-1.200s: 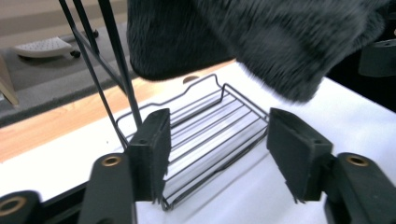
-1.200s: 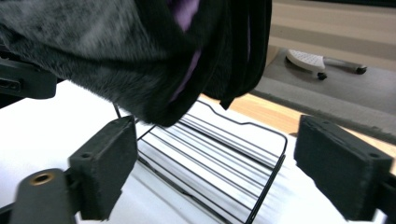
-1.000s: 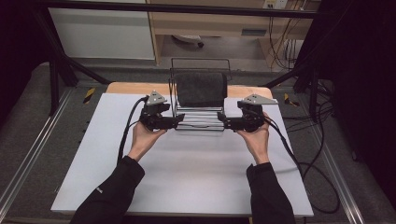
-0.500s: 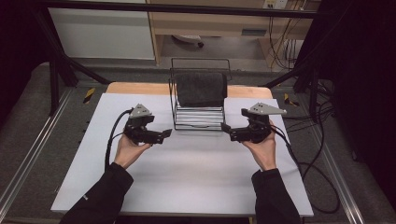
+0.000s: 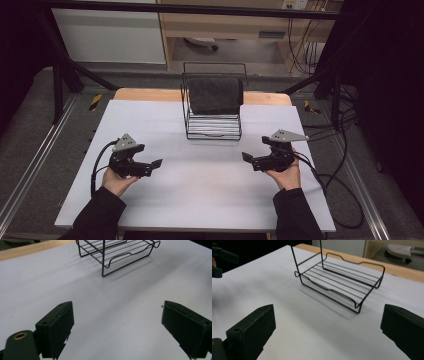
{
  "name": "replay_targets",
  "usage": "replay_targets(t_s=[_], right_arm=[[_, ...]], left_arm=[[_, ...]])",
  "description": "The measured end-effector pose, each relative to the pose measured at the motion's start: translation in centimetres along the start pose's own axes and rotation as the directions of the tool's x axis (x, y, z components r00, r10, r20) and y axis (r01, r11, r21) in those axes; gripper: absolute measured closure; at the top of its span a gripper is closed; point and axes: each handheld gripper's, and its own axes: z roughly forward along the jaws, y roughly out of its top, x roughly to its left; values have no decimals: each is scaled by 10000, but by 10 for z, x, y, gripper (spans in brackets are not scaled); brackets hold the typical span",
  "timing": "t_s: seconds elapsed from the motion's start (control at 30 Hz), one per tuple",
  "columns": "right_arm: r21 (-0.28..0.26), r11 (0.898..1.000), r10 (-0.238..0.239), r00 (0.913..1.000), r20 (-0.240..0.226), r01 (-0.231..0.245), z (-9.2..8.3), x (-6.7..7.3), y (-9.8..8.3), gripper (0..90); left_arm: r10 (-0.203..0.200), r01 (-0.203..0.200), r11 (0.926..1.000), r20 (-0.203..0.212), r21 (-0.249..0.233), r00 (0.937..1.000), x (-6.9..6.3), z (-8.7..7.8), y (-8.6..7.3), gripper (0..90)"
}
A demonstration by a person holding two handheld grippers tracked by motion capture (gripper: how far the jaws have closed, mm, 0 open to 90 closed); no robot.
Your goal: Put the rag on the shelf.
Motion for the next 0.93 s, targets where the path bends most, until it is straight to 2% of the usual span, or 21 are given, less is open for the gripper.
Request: replay_targets(t_s=[0.2,0.33,0.43,0.63,0.77,0.93], right_arm=[[313,9994,182,9998,-126,-178,-3,-8,-29,4],[561,9971,525,9984,-208,-513,-5,-14,-50,5],[702,9962,533,9983,-216,-517,-10,-17,-60,5],[579,9964,642,9974,-316,-623,-21,-22,-77,5],[622,9961,643,9976,-245,-626,-24,-24,-83,4],[962,9944,445,9989,-152,-428,-21,-25,-86,3]], left_arm=[[106,-106,9994,-3,326,9999,6,-5,-31,106],[-196,193,9989,72,420,9998,10,-7,-42,108],[-55,53,9983,17,588,10000,11,-8,-50,111],[-15,24,9970,-115,769,9999,13,-7,-60,115],[-189,201,9955,-134,928,9997,18,-5,-64,115],[-201,212,9961,-134,858,9997,19,-7,-65,115]])
